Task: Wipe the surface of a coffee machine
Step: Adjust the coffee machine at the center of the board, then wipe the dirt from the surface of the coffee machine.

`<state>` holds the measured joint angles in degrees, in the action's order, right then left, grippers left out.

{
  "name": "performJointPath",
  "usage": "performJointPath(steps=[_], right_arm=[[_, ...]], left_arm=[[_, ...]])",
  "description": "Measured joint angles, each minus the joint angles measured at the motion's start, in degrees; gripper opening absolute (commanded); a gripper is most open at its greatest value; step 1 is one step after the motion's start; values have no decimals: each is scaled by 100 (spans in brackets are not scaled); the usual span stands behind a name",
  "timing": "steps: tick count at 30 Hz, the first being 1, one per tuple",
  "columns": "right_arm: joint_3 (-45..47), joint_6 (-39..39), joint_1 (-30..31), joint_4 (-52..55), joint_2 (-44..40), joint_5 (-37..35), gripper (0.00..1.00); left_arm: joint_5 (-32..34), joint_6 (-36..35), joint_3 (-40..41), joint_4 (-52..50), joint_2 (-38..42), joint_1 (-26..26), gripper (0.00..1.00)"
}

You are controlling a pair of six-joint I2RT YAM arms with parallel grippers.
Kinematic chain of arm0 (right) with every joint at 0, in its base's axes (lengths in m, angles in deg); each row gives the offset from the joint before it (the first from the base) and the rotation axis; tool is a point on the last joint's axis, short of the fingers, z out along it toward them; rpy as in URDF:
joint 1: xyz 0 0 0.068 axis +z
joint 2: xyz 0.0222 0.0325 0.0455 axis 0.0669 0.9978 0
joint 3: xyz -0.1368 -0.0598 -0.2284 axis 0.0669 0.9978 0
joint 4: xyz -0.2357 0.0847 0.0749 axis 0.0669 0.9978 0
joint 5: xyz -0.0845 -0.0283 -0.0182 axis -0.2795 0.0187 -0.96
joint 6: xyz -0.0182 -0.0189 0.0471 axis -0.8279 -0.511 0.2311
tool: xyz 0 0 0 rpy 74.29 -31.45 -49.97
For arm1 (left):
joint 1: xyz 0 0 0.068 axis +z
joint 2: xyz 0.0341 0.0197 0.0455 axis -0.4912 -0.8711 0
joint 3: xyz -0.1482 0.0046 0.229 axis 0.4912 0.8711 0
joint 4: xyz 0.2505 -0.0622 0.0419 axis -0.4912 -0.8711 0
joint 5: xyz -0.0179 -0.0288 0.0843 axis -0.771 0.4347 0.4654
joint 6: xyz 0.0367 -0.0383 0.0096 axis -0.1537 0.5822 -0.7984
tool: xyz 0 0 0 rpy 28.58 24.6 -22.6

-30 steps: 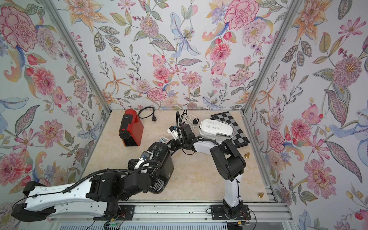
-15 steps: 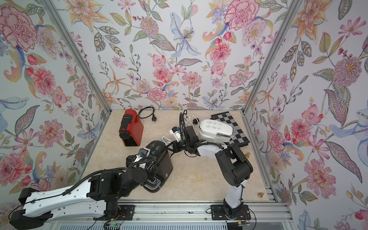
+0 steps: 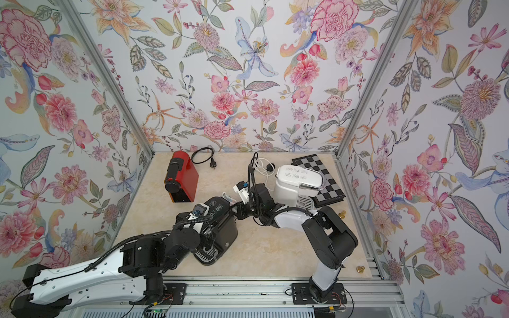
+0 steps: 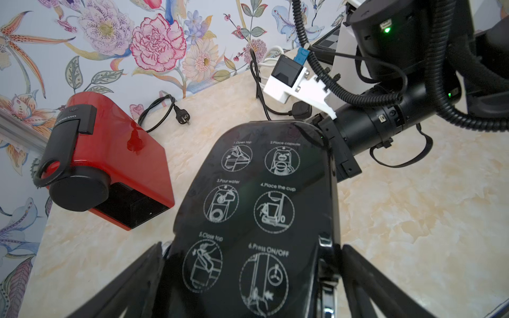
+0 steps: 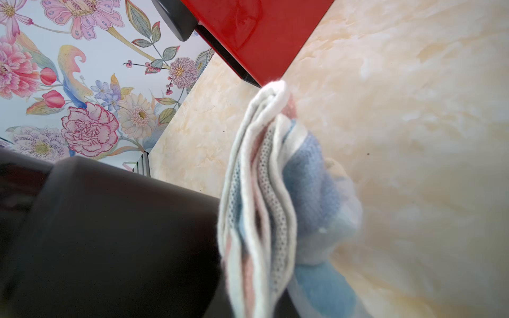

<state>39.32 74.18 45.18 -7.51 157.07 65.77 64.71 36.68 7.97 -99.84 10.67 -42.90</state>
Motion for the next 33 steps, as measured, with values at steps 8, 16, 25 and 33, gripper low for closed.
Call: performJointPath(steps=[8, 16, 25, 33], right_arm=[[557, 321, 332, -330, -507, -898, 0], [715, 649, 787, -634, -533, -1176, 0], [1051, 704, 232, -319, -1543, -345, 0], [1051, 809, -612, -107, -2542, 713, 0]], left_arm=[[-127, -199, 74, 201, 9, 33, 99], [-149, -155, 96, 313, 83, 238, 99], [-448, -286, 31, 387, 107, 411, 99], [-424, -79, -118, 382, 153, 1027, 99]])
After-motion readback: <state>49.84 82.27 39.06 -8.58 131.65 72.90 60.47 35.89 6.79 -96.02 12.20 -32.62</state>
